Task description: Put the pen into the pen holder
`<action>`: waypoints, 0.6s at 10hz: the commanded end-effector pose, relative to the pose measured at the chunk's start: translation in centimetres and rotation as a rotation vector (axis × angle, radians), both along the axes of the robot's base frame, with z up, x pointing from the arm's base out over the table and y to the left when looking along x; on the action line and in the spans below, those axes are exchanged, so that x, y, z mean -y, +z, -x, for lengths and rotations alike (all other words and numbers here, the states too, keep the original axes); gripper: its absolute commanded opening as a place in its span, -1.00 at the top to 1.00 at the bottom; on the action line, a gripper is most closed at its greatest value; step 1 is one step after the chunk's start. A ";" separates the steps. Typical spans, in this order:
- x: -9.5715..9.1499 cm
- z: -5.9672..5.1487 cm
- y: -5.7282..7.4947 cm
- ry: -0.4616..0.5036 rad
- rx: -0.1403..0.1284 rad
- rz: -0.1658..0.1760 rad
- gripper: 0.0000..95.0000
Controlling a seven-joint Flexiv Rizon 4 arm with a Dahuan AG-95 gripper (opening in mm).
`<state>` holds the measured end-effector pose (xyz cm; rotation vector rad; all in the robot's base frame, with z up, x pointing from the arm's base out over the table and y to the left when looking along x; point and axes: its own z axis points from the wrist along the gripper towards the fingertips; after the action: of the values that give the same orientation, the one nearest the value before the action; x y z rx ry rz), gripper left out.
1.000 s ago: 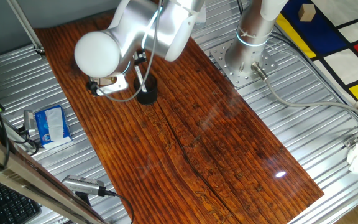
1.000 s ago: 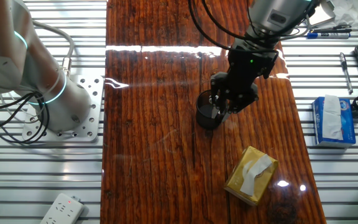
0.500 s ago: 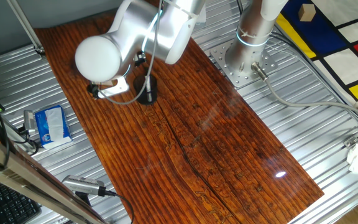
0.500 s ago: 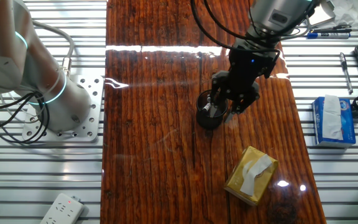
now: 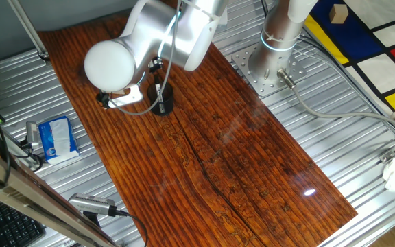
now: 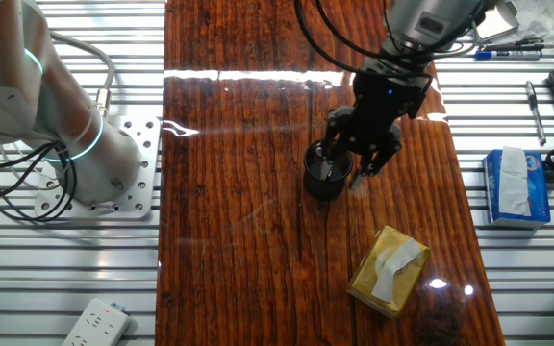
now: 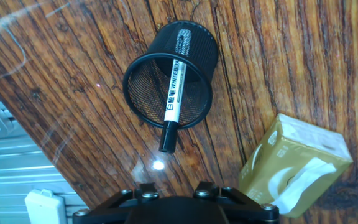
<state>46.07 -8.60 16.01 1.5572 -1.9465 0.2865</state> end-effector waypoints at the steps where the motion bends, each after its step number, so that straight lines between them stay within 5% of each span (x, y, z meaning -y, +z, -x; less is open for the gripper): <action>1: 0.0 0.0 0.0 -0.025 0.016 0.016 1.00; 6: 0.1 0.2 0.3 -0.051 0.039 0.043 1.00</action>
<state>45.77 -8.69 16.33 1.4811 -1.9971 0.3392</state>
